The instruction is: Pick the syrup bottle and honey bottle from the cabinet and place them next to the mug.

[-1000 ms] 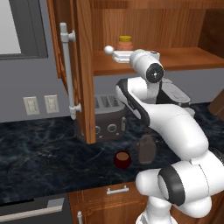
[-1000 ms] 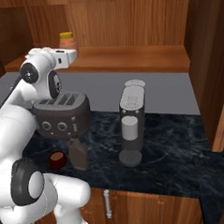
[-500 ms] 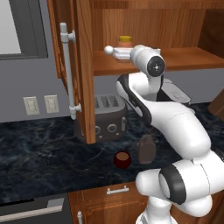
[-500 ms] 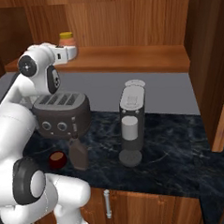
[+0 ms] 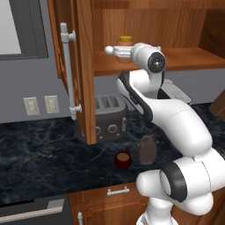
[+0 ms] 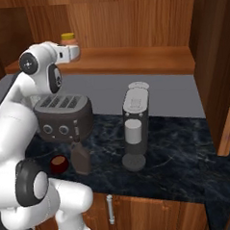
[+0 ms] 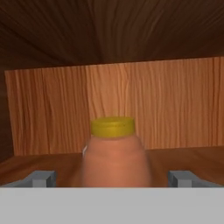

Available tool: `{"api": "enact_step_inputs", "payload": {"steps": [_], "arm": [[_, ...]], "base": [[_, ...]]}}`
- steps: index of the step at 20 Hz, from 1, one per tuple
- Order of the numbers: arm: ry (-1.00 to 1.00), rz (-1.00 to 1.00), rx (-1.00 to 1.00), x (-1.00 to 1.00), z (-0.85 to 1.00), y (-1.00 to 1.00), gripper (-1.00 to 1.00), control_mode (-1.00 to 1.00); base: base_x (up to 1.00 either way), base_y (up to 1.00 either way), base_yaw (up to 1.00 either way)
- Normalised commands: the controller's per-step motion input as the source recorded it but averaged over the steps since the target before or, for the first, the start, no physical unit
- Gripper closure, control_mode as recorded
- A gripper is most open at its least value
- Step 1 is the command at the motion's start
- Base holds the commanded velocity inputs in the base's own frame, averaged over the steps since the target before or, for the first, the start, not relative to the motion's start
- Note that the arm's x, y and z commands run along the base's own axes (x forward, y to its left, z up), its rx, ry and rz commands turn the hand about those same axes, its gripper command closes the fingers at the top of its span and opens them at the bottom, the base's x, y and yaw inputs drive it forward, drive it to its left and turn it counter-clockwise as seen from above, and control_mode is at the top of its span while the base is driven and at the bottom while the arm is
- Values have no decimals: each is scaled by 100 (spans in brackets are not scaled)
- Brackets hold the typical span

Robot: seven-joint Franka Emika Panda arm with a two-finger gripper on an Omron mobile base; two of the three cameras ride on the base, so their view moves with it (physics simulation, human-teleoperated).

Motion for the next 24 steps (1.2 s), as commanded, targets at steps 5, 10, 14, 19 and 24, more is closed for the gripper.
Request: {"api": "enact_step_inputs", "payload": {"steps": [5,10,14,19,24], "arm": [[5,0,0,51,0,0,-100,-100],[2,0,0,23,0,0,-100,-100],[0,0,0,8,1,0,-100,-100],[0,0,0,18,0,0,-100,-100],[0,0,0,14,0,0,-100,-100]], "base": [[0,0,0],[0,0,0],[0,0,0],[0,0,0],[0,0,0]]}}
